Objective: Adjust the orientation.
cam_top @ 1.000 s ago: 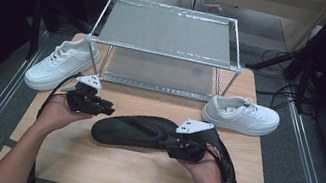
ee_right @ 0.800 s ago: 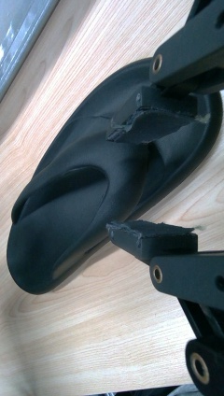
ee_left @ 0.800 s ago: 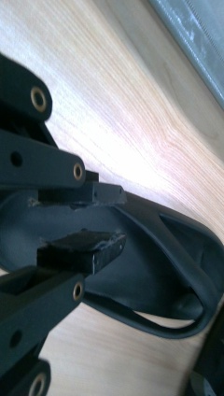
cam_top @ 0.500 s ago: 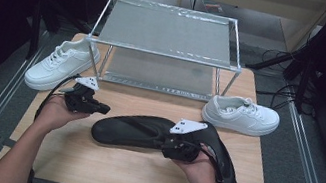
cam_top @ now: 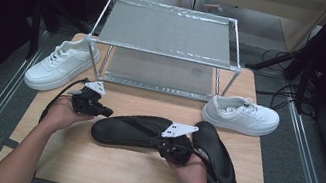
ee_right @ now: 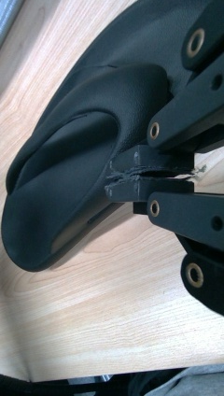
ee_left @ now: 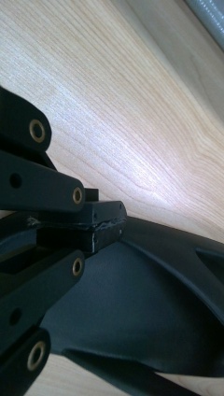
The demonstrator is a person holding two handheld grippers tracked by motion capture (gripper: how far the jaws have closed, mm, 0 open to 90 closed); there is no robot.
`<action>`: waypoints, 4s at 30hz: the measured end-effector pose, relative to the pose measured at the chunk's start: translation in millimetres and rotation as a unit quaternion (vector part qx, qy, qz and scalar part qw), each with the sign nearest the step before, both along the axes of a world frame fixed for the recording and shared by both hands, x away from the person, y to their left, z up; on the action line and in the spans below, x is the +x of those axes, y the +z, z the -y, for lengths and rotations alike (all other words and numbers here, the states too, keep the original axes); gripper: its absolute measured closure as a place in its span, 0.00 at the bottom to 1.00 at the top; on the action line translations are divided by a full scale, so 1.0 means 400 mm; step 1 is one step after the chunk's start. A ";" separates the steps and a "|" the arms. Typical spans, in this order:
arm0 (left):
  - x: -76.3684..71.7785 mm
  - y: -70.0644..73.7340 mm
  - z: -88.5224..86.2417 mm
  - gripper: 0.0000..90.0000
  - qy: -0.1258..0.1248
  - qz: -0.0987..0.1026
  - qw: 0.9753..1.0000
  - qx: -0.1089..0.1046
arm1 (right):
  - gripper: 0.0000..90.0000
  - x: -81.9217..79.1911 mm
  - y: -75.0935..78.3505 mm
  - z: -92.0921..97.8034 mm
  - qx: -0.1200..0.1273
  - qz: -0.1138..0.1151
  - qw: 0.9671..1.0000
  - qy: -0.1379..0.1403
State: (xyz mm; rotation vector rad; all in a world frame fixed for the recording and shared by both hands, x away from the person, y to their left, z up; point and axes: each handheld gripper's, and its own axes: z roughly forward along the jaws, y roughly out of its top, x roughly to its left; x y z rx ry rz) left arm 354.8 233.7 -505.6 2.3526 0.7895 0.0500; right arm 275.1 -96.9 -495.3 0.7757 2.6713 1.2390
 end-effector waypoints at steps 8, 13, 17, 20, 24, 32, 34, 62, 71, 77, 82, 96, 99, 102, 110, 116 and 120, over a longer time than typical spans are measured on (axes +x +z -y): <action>0.011 -0.010 0.014 1.00 -0.005 -0.002 1.000 0.008 | 0.98 -0.002 -0.015 -0.010 -0.012 0.002 1.000 -0.004; 0.019 -0.015 0.010 1.00 -0.005 -0.010 1.000 -0.001 | 0.98 -0.001 -0.016 -0.008 -0.006 -0.003 1.000 -0.007; 0.019 -0.014 0.012 1.00 -0.005 -0.011 1.000 0.003 | 0.98 0.004 -0.015 -0.008 -0.004 -0.002 1.000 -0.008; 0.018 -0.014 0.013 1.00 -0.006 -0.014 1.000 0.002 | 0.98 0.009 -0.014 -0.005 -0.006 -0.002 1.000 -0.009; 0.017 -0.014 0.015 1.00 -0.006 -0.016 1.000 0.001 | 0.98 0.017 -0.014 0.000 -0.010 -0.003 1.000 -0.012; 0.000 -0.014 0.013 1.00 -0.002 -0.026 1.000 -0.001 | 0.98 0.035 -0.014 0.005 -0.008 -0.004 1.000 -0.021; -0.012 -0.012 0.019 1.00 -0.004 -0.023 1.000 0.004 | 0.98 0.039 -0.013 0.010 -0.009 -0.005 1.000 -0.025; -0.108 -0.016 0.058 1.00 -0.016 -0.067 0.998 -0.006 | 0.97 0.143 -0.007 0.019 -0.003 -0.020 0.998 -0.055; -0.115 -0.021 0.087 1.00 -0.045 -0.082 0.995 -0.018 | 1.00 0.161 -0.005 0.018 0.002 -0.025 0.997 -0.067; -0.116 -0.019 0.095 0.98 -0.052 -0.076 0.996 -0.014 | 1.00 0.175 -0.003 0.017 0.009 -0.031 0.997 -0.074; -0.095 -0.003 0.081 1.00 -0.018 -0.054 0.998 -0.030 | 1.00 0.173 0.013 0.039 0.035 -0.041 0.996 -0.076; -0.033 -0.012 0.103 1.00 -0.008 -0.045 0.999 -0.023 | 1.00 0.140 0.010 0.044 0.022 -0.040 0.996 -0.073; -0.024 -0.013 0.118 1.00 -0.016 -0.044 0.999 -0.015 | 1.00 0.131 0.002 0.042 0.019 -0.043 0.996 -0.072; -0.021 -0.014 0.128 1.00 -0.026 -0.040 0.999 -0.006 | 1.00 0.118 -0.009 0.037 0.014 -0.048 0.996 -0.068; -0.015 -0.015 0.130 1.00 -0.028 -0.047 0.998 -0.008 | 1.00 0.113 -0.026 0.020 0.005 -0.051 0.997 -0.060; -0.021 -0.016 0.129 1.00 -0.023 -0.049 0.998 -0.009 | 1.00 0.116 -0.026 0.016 0.005 -0.052 0.997 -0.058; -0.029 -0.016 0.119 1.00 -0.017 -0.050 0.999 -0.010 | 1.00 0.123 -0.027 0.006 0.007 -0.051 0.997 -0.052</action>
